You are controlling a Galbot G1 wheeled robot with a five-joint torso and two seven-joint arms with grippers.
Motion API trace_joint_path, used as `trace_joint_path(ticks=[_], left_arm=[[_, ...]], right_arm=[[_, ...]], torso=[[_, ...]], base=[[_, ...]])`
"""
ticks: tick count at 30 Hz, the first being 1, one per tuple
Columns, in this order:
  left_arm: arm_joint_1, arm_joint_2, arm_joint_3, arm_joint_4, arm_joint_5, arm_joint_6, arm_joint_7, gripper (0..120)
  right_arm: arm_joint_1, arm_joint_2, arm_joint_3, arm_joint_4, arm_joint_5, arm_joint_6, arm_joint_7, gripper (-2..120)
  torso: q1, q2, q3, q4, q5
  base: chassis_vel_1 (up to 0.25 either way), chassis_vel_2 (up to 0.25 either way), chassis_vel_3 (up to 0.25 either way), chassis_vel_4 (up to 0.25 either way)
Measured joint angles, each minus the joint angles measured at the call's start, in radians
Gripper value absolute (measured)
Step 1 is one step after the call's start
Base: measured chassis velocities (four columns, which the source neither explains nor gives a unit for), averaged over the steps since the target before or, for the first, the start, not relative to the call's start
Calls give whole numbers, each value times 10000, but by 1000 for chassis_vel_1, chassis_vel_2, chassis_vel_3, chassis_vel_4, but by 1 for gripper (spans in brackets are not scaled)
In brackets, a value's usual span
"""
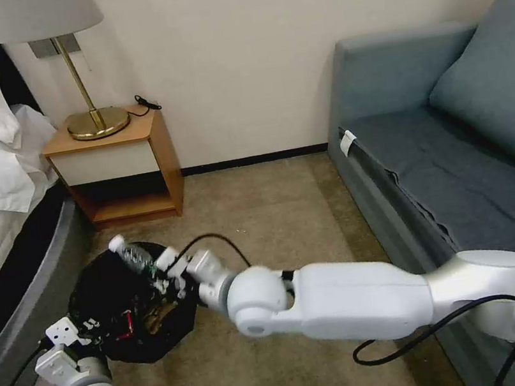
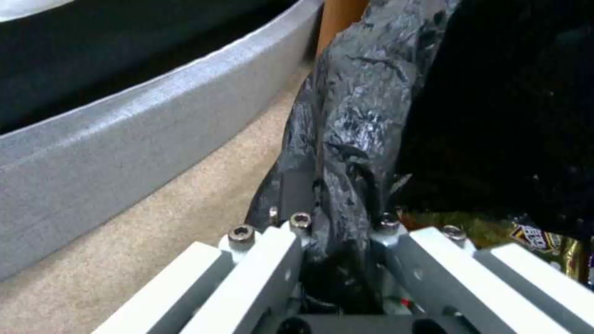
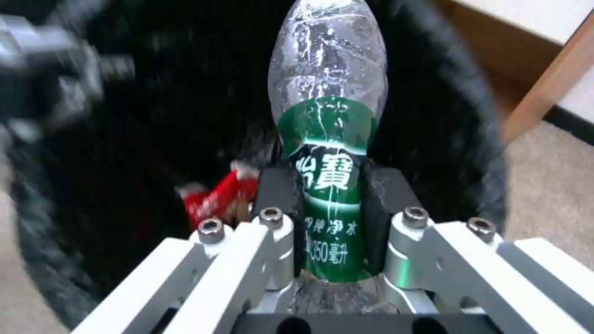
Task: Pick up the trash bin, then pick up the garbage on the floor and place it into the trash bin.
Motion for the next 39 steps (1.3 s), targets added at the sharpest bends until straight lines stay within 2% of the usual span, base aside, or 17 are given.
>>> trace_joint_path(ticks=[3, 5, 6, 9, 11, 13, 15, 19, 21, 25, 26, 29, 30, 34, 35, 38, 39], left_arm=[[24, -31, 43, -27, 53, 1, 0, 2], [36, -52, 84, -40, 97, 1, 0, 2], [36, -52, 84, -40, 97, 1, 0, 2], [52, -75, 123, -40, 153, 1, 3, 2], [58, -77, 132, -41, 161, 2, 5, 2], [68, -93, 154, -40, 191, -3, 14, 2], [69, -100, 158, -36, 197, -7, 14, 2], [56, -115, 178, -30, 209, -13, 18, 2], [50, -120, 183, -29, 210, -14, 19, 2], [56, -153, 198, -29, 115, -9, 5, 2], [56, -153, 198, -29, 115, -9, 5, 2], [62, -141, 204, -3, -675, 290, -325, 2], [62, -141, 204, -3, -675, 290, -325, 2], [-41, -63, 230, 50, -2518, 1005, -1445, 2], [-41, -63, 230, 50, -2518, 1005, -1445, 2], [-180, 15, 185, 218, -3944, 1497, -2481, 2], [-216, 42, 159, 285, -4236, 1587, -2660, 2]], right_arm=[[-36, 97, -127, -168, -70, 10, 29, 17], [-126, 184, -137, -224, -98, 12, 91, 25], [-126, 184, -137, -224, -98, 12, 91, 25], [-183, 262, -38, -255, -116, 13, 163, 39], [-183, 262, -6, -255, -117, 13, 163, 42], [-176, 250, 104, -247, -121, 12, 164, 54], [-173, 238, 147, -232, -122, 12, 165, 57], [-178, 195, 227, -162, -127, 11, 167, 77], [-191, 193, 229, -153, -135, 11, 168, 80], [-254, 148, 563, -41, -289, 19, 188, 97], [-254, 148, 563, -41, -289, 19, 188, 97], [-246, -73, 1168, 345, -435, 26, 190, 100], [-246, -73, 1168, 345, -435, 26, 190, 100], [-207, -558, 1780, 987, -571, 45, 190, 100], [-207, -558, 1780, 987, -571, 45, 190, 100], [-343, -913, 2213, 1396, -664, 48, 215, 100], [-404, -1006, 2321, 1483, -703, 52, 220, 100]], torso=[[0, 0, 0, -1, 0], [0, 0, 0, -1, 1], [0, 0, 0, -1, 1], [0, 0, 0, 0, 1], [0, 0, 0, 0, 1], [0, 0, -1, -1, 1], [0, 0, 0, -1, 1], [0, 0, 0, -1, 1], [0, 0, 0, -1, 2], [0, 0, 0, 0, 2], [0, 0, 0, 0, 2], [0, 0, 0, -1, 3], [0, 0, 0, -1, 3], [0, -2, 0, -2, 3], [0, -2, 0, -2, 3], [0, -3, 0, -1, 3], [0, -2, 0, -2, 3]], base=[[0, 0, 0, 0], [0, 0, 0, 0], [0, 0, 0, 0], [0, 0, 0, 0], [0, 0, 0, 0], [0, 0, 0, 0], [0, 0, 0, 0], [0, 0, 0, 0], [0, 0, 0, 0], [0, 0, 0, 0], [0, 0, 0, 0], [0, 0, 0, 0], [0, 0, 0, 0], [0, 0, 0, 0], [0, 0, 0, 0], [0, 0, 0, 0], [0, 0, 0, 0]])
